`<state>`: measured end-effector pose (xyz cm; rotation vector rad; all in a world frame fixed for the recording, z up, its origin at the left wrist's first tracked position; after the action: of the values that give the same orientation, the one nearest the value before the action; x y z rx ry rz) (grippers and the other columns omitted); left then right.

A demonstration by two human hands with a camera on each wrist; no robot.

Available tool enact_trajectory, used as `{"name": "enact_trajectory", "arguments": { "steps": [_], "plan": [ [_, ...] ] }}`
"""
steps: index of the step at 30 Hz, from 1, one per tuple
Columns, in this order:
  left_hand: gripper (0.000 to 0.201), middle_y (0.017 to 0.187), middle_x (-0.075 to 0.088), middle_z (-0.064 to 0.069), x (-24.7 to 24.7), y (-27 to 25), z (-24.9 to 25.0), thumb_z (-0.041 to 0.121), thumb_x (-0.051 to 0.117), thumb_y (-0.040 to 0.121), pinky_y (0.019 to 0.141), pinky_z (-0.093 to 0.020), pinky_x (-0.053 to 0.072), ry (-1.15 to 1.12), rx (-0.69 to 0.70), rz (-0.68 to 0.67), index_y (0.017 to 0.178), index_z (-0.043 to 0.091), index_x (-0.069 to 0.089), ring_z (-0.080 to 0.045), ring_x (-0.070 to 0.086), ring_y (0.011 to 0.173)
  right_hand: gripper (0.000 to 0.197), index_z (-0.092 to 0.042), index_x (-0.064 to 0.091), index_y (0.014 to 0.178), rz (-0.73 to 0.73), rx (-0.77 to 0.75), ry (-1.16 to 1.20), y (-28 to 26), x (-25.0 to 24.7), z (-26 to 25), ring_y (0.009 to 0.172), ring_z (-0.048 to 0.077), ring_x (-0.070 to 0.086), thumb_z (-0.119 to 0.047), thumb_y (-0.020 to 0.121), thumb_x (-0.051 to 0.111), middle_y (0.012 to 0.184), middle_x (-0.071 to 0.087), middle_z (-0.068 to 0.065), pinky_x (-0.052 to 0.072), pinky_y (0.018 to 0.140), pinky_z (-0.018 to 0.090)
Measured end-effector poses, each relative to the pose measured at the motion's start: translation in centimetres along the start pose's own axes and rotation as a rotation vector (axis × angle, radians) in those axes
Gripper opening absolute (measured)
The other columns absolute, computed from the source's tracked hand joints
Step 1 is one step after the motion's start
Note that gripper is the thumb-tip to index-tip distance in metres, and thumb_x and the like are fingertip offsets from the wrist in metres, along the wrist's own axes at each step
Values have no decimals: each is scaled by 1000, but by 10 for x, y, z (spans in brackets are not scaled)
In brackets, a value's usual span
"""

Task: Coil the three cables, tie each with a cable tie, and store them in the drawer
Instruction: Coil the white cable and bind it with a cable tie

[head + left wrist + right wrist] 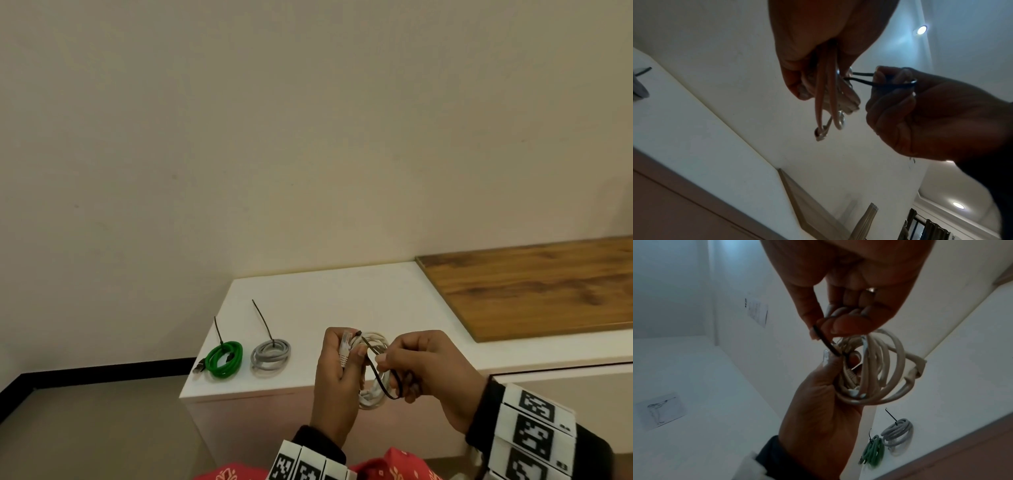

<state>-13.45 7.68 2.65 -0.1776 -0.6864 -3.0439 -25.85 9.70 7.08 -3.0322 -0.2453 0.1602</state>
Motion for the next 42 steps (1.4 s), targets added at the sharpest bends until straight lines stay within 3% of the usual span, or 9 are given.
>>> {"name": "enact_trajectory", "arguments": {
  "steps": [7,11,16,22,27,30,34,39,42],
  "plan": [
    [19,75,65,10,3,-1,1,33,54,79,68,-19,49,-4,3,-31,88,17,54,-5,59,72,19,-3,63,59,25,-15,-35,-2,0,-5,38,14,48,-3,78,62,42,56,5,39,40,20],
    [32,74,64,8,4,-2,2,44,54,73,65,-22,48,-11,-11,-28,89,16,53,-8,58,72,18,-2,62,60,28,-3,-42,-2,0,-6,37,14,47,-2,78,62,42,56,5,39,39,20],
    [30,76,64,9,6,-2,4,44,53,75,69,-28,48,43,-11,-50,88,17,53,-9,58,73,22,-5,60,58,34,-17,-31,-3,0,-7,38,14,47,-2,79,61,43,56,5,38,39,20],
    [25,66,53,11,8,-6,10,40,49,83,59,-23,39,163,37,-115,83,16,47,-6,45,60,19,-6,65,60,55,-46,-27,-3,-3,-10,39,11,50,-7,79,66,46,59,4,40,40,19],
    [11,62,53,18,10,-10,17,29,45,88,54,-17,34,306,101,-212,79,23,44,-3,42,53,19,-6,53,77,87,-68,-96,1,-10,-11,36,10,54,-7,75,71,46,60,5,41,37,19],
    [13,61,54,19,11,-10,20,26,45,87,54,-14,35,301,88,-244,83,14,46,-2,44,53,13,-11,61,85,41,-109,-246,5,-12,-12,39,5,47,-18,78,70,51,56,3,36,39,12],
    [17,60,51,16,14,-11,20,30,48,85,56,-23,35,284,57,-293,83,13,46,-3,40,54,13,-11,61,70,-23,-98,-144,10,-15,-13,45,7,38,-8,84,62,57,46,5,32,42,10],
    [17,58,47,11,18,-11,24,46,49,81,56,-26,34,286,59,-357,75,32,42,-7,38,54,27,-7,50,59,18,-70,-58,17,-22,-11,54,13,49,4,83,58,70,55,12,41,56,22],
    [15,58,47,10,18,-10,27,43,49,82,56,-24,33,320,69,-388,75,32,42,-7,39,54,28,-5,48,60,-10,14,74,20,-25,-8,51,12,58,6,85,53,67,60,12,49,51,20]
  ]
}}
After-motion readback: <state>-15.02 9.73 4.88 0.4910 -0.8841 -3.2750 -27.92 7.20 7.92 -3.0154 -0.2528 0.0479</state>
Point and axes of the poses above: each hand's wrist, its own y-axis towards the middle knuckle, its own x-axis out of the palm, z = x × y, the point moved 4 cm from there along y, towards the middle knuckle
